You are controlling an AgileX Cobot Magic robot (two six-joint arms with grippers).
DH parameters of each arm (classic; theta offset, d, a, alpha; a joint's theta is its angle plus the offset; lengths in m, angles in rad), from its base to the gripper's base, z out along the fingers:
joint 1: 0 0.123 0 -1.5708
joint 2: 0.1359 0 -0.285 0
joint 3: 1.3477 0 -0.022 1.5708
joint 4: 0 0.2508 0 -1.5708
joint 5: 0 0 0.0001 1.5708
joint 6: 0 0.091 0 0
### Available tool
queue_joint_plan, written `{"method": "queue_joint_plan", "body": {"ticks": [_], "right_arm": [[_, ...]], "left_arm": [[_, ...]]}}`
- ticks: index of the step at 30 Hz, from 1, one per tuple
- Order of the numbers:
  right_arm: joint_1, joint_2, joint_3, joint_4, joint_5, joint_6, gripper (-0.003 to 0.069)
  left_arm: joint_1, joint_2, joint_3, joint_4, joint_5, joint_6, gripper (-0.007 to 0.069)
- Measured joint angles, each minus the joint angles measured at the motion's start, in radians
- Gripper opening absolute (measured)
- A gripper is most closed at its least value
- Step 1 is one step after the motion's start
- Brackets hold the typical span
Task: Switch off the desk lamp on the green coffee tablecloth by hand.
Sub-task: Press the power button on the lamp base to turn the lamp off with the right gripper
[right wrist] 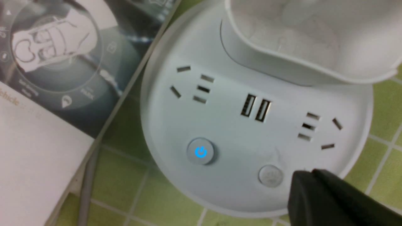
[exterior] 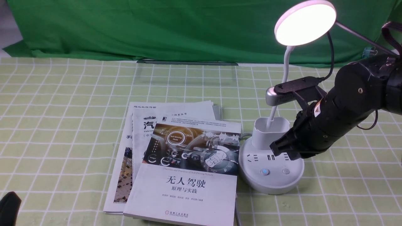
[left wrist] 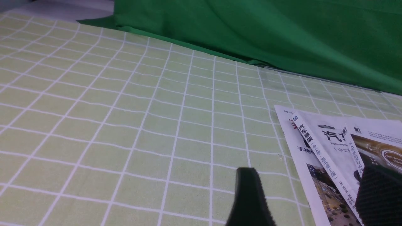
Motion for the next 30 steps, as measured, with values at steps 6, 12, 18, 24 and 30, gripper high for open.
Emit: {"method": "queue_joint_plan", "body": {"ticks": [6,12,18,24,30], "right_arm": [[0.0,0.0,0.0,0.0,0.0,0.001,0.0047],[0.0,0.015,0.0,0.0,0.001,0.002,0.0047],[0.0,0.092,0.0,0.015,0.003,0.002,0.0047],[0.0,0.123,-0.006,0.021,0.002,0.002,0.0047],[0.0,0.116,-0.007,0.019,0.003,0.002,0.0047]], "left_arm": [[0.0,0.0,0.0,0.0,0.0,0.0,0.041],[0.0,0.0,0.0,0.0,0.0,0.0,0.041],[0.0,0.0,0.0,0.0,0.0,0.0,0.041],[0.0,0.0,0.0,0.0,0.0,0.0,0.041],[0.0,0.0,0.0,0.0,0.0,0.0,0.041]]}}
